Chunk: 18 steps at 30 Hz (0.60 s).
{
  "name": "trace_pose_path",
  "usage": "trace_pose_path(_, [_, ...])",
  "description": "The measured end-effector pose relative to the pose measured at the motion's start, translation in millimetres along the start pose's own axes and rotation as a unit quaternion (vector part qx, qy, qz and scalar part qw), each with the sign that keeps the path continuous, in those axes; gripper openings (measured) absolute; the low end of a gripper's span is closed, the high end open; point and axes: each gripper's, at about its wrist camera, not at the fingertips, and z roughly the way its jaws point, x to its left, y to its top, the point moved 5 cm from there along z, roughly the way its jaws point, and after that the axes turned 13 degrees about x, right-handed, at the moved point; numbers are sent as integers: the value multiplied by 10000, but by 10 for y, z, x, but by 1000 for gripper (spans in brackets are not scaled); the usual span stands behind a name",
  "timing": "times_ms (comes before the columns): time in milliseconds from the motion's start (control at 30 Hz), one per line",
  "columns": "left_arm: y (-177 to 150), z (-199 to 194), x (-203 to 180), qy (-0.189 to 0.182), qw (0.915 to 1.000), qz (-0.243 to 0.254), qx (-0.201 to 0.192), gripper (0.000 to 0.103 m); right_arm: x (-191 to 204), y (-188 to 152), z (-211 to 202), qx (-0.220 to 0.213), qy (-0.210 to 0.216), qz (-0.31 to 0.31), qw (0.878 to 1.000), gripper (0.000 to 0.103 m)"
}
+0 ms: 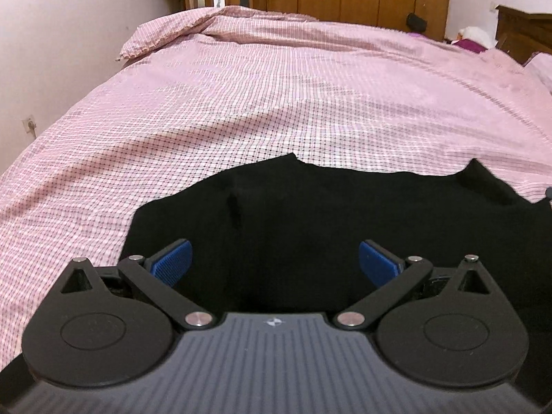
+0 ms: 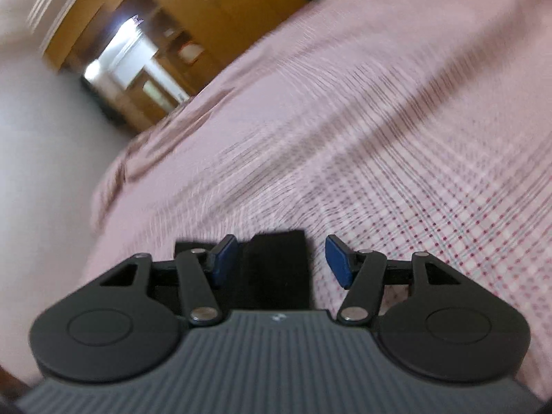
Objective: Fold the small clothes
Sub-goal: 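Lay the sleeve flat on the cardigan body and open the right gripper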
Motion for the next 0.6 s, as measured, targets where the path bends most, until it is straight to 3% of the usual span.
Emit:
trace_pose_path(100, [47,165,-55,101,9999,68,111,103,-6,141,176,351,176,36,9992,54])
trace_pose_path(200, [35,313,-84,191,9995,91,240,103,150,198,366,768,-163,-611,9950,54])
trace_pose_path(300, [-25,439,-102,241,9990,96,372,103,321,180,511,1164,-503,-1433,9815,53])
trace_pose_path(367, [-60,475,-101,248,9990,78,351,103,449,115,582,1469,-775,-1975,9661,21])
trace_pose_path(433, [-81,488,-100,256,9992,67,308,103,567,30,577,1646,-926,-2415,9518,11])
trace_pose_path(500, [-85,489,-107,281,9992,85,277,103,655,17,497,1332,-1116,-2645,9486,10])
trace_pose_path(600, [-96,499,-115,316,9992,111,234,103,633,26,350,774,-1452,-2400,9567,10])
